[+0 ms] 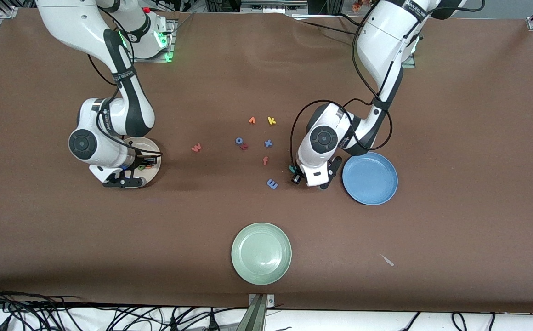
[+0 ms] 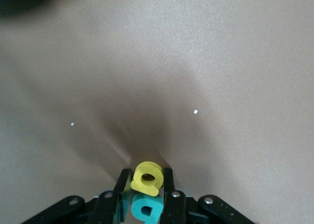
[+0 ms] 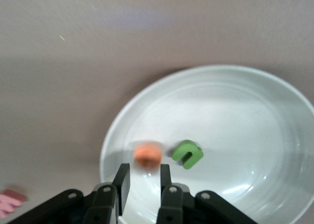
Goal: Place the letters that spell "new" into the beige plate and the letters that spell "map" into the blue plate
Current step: 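Drop the orange e onto the white plate with the right gripper, then drop the yellow a onto the blue plate while the right gripper reaches pink w, then grasp the pink w with the right gripper while the left gripper reaches teal p, then drop the pink w onto the white plate while the left gripper grasps teal p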
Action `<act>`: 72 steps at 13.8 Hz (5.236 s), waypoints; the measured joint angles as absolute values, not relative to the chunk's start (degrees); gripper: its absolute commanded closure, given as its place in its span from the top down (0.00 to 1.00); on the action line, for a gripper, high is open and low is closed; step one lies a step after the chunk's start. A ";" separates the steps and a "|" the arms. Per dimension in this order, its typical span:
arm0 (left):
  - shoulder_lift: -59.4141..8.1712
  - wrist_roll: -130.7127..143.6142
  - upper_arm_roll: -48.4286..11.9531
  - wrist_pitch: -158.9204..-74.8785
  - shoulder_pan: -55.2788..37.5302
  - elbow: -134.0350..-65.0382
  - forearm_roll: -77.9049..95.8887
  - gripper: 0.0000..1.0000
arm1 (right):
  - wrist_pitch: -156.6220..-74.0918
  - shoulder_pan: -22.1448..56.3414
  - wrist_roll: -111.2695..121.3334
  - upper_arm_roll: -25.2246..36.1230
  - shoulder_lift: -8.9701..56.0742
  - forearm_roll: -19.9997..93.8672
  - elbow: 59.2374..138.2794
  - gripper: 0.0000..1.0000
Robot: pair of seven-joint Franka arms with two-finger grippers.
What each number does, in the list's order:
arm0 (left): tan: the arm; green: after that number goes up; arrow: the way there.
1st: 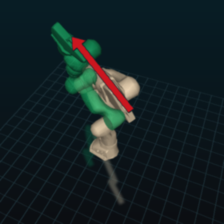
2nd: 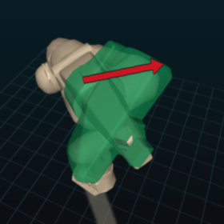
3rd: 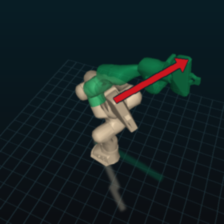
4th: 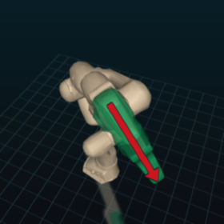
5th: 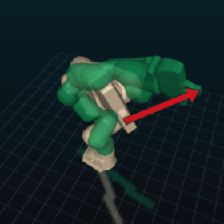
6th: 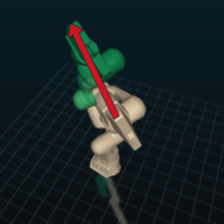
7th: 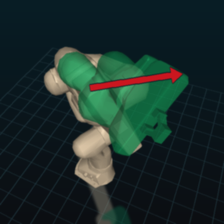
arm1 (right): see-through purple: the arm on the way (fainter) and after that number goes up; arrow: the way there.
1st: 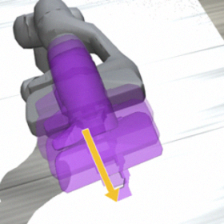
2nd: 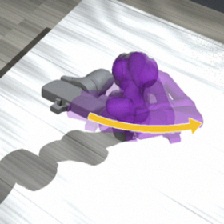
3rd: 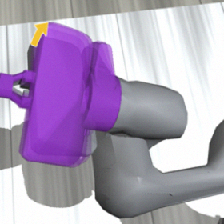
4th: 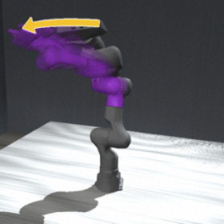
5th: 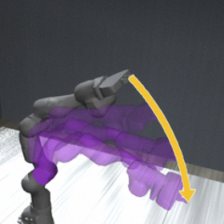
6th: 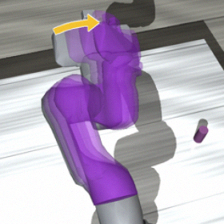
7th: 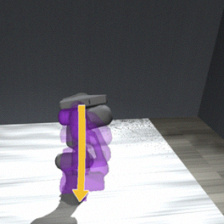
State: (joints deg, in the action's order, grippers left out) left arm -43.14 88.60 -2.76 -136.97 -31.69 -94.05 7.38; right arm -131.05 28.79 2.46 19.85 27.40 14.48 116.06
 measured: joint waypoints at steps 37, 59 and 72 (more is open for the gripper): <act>-29.84 37.36 -1.55 -134.35 -12.39 -109.48 0.51 1.00 | -152.19 33.49 -57.86 5.53 24.65 14.49 128.28 0.72; -41.75 67.46 -6.26 -133.73 -30.79 -93.78 0.52 0.89 | -121.06 33.43 -33.60 17.26 20.69 11.30 113.89 0.00; -43.93 68.38 -6.12 -136.73 -32.09 -93.23 0.52 0.07 | -105.99 27.62 -21.67 19.12 27.08 7.11 98.72 1.00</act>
State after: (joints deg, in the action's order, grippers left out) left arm -43.93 68.38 -6.12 -136.73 -32.09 -93.23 0.52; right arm -105.99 27.62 -21.67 19.12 27.08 7.11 98.72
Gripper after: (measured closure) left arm 0.555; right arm 0.057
